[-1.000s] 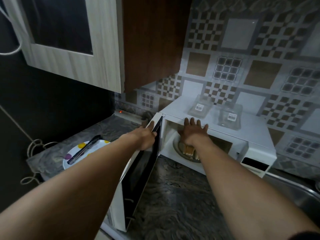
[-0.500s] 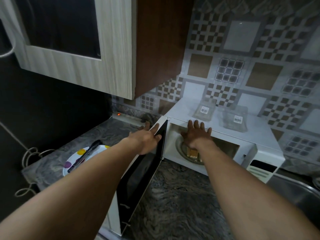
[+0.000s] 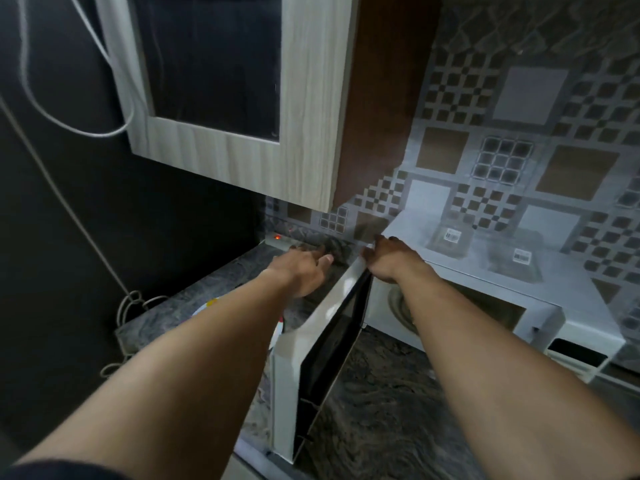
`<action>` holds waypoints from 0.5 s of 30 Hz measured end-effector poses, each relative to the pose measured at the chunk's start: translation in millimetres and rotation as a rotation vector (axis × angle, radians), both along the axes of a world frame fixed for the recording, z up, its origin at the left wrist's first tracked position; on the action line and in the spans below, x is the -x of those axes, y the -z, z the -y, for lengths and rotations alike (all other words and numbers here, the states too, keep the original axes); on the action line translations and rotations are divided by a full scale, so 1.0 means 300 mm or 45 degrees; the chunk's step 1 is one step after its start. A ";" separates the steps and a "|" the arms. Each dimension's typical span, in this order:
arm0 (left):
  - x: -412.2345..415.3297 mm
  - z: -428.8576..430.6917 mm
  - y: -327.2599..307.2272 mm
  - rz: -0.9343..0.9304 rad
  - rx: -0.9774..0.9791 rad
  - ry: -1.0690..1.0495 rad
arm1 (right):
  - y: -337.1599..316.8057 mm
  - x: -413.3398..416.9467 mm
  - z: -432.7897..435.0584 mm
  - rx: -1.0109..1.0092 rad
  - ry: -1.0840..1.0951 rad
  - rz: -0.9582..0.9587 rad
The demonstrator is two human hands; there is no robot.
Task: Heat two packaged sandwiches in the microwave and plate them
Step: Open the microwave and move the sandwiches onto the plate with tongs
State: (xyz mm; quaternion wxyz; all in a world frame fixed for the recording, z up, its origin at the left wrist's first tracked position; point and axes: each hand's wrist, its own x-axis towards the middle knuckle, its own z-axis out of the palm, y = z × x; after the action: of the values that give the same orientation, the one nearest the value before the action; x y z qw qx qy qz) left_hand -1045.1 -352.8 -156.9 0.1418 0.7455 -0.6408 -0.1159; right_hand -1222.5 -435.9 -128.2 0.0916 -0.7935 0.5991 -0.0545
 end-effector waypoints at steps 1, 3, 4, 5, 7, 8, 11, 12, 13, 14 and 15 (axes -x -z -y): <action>-0.032 -0.006 -0.002 0.003 0.018 -0.012 | -0.010 -0.033 -0.009 -0.005 -0.015 0.026; -0.119 -0.015 -0.001 0.018 0.048 0.000 | -0.026 -0.114 -0.036 -0.042 -0.021 0.092; -0.157 -0.016 0.003 0.022 0.063 0.000 | -0.035 -0.145 -0.047 -0.062 -0.022 0.120; -0.197 -0.014 0.006 0.029 0.055 0.002 | -0.046 -0.179 -0.060 -0.073 -0.025 0.135; -0.283 -0.019 0.010 0.055 0.039 0.042 | -0.060 -0.254 -0.089 -0.067 -0.017 0.147; -0.314 -0.018 0.018 0.084 0.034 0.063 | -0.067 -0.280 -0.102 -0.058 -0.012 0.144; -0.454 -0.024 0.057 0.120 0.063 0.131 | -0.064 -0.389 -0.146 -0.046 0.039 0.140; -0.509 -0.022 0.077 0.112 0.069 0.151 | -0.058 -0.428 -0.161 -0.039 0.051 0.148; -0.559 -0.019 0.102 0.096 0.060 0.167 | -0.051 -0.460 -0.174 -0.033 0.056 0.162; -0.608 -0.018 0.128 0.070 0.051 0.182 | -0.041 -0.494 -0.189 -0.033 0.069 0.172; -0.650 -0.020 0.157 0.041 0.029 0.182 | -0.026 -0.526 -0.202 -0.040 0.085 0.177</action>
State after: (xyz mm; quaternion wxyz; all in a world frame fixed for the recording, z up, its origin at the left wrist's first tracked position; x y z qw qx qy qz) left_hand -850.1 -346.9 -204.0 0.1313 0.6980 -0.6959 -0.1062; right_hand -1064.7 -375.4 -120.3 0.1434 -0.7659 0.6182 -0.1031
